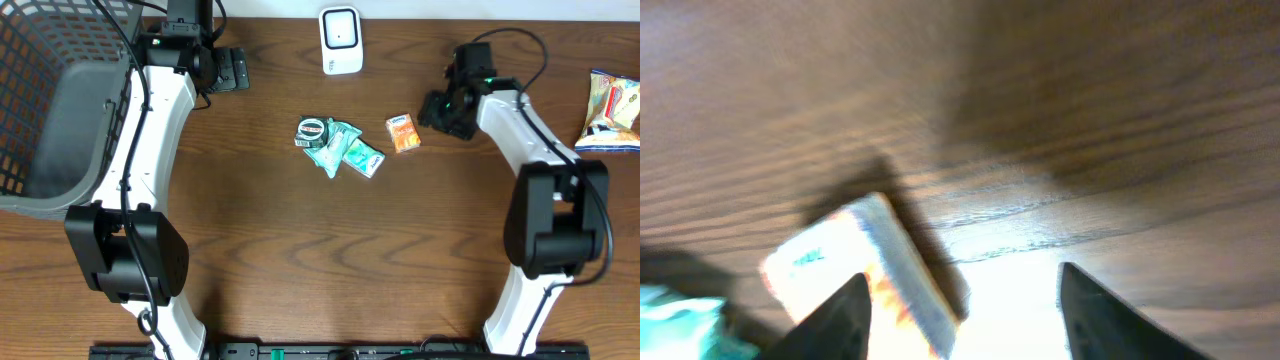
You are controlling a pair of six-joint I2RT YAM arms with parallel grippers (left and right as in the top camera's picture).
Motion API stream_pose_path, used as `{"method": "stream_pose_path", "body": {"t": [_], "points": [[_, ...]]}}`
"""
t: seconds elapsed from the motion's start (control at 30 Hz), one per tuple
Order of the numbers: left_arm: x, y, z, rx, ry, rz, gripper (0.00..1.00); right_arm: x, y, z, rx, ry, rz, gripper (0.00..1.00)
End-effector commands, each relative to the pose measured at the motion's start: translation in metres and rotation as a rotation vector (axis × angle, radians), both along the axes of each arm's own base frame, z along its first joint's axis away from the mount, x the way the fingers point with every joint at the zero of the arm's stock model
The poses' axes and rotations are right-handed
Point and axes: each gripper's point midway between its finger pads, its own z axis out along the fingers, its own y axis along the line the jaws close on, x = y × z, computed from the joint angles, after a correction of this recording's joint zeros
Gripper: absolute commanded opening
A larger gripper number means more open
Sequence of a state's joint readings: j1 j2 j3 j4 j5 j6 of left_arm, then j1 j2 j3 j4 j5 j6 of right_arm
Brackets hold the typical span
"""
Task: Scan the item barcode
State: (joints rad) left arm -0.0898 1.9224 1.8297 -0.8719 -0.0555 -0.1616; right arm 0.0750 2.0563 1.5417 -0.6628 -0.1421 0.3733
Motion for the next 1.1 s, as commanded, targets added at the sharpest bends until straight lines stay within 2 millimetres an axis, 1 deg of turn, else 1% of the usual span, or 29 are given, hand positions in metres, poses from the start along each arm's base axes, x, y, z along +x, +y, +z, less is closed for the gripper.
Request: {"method": "stream_pose_path", "body": {"t": [0.0,0.03,0.13,0.17,0.3,0.33,0.47,0.53,0.6,0.73,0.87,0.97,1.07], "points": [[0.000,0.002,0.014,-0.003,-0.031,0.018,0.98,0.004,-0.001,0.039,-0.007,-0.092,0.040,0.62],[0.000,0.002,0.014,-0.003,-0.031,0.018,0.98,0.003,0.000,0.039,-0.010,-0.091,0.049,0.66],[0.000,0.002,0.014,-0.003,-0.031,0.018,0.98,-0.002,0.000,0.036,-0.012,-0.069,0.052,0.85],[0.000,0.002,0.014,-0.003,-0.031,0.018,0.98,-0.003,0.000,0.035,-0.012,-0.062,0.052,0.89],[0.000,0.002,0.014,-0.003,-0.031,0.018,0.98,-0.005,0.004,0.034,-0.012,-0.056,0.060,0.89],[0.000,0.002,0.014,-0.003,-0.031,0.018,0.98,-0.005,0.007,0.034,-0.013,-0.056,0.068,0.90],[0.000,0.002,0.014,-0.003,-0.031,0.018,0.98,-0.006,0.012,0.034,-0.037,-0.067,0.136,0.92],[0.000,0.002,0.014,-0.003,-0.031,0.018,0.98,-0.005,0.014,0.031,-0.060,-0.077,0.192,0.81],[0.000,0.002,0.014,-0.003,-0.031,0.018,0.98,-0.004,0.014,0.025,-0.067,-0.072,0.206,0.77],[0.000,0.002,0.014,-0.003,-0.031,0.018,0.98,-0.006,0.017,0.008,-0.065,-0.034,0.215,0.75],[0.000,0.002,0.014,-0.003,-0.031,0.018,0.98,-0.008,0.026,-0.008,-0.020,-0.003,0.236,0.74],[0.000,0.002,0.014,-0.003,-0.031,0.018,0.98,-0.007,0.038,-0.013,0.037,-0.017,0.293,0.74],[0.000,0.002,0.014,-0.003,-0.031,0.019,0.98,-0.002,0.048,-0.011,0.086,-0.048,0.333,0.78]]}}
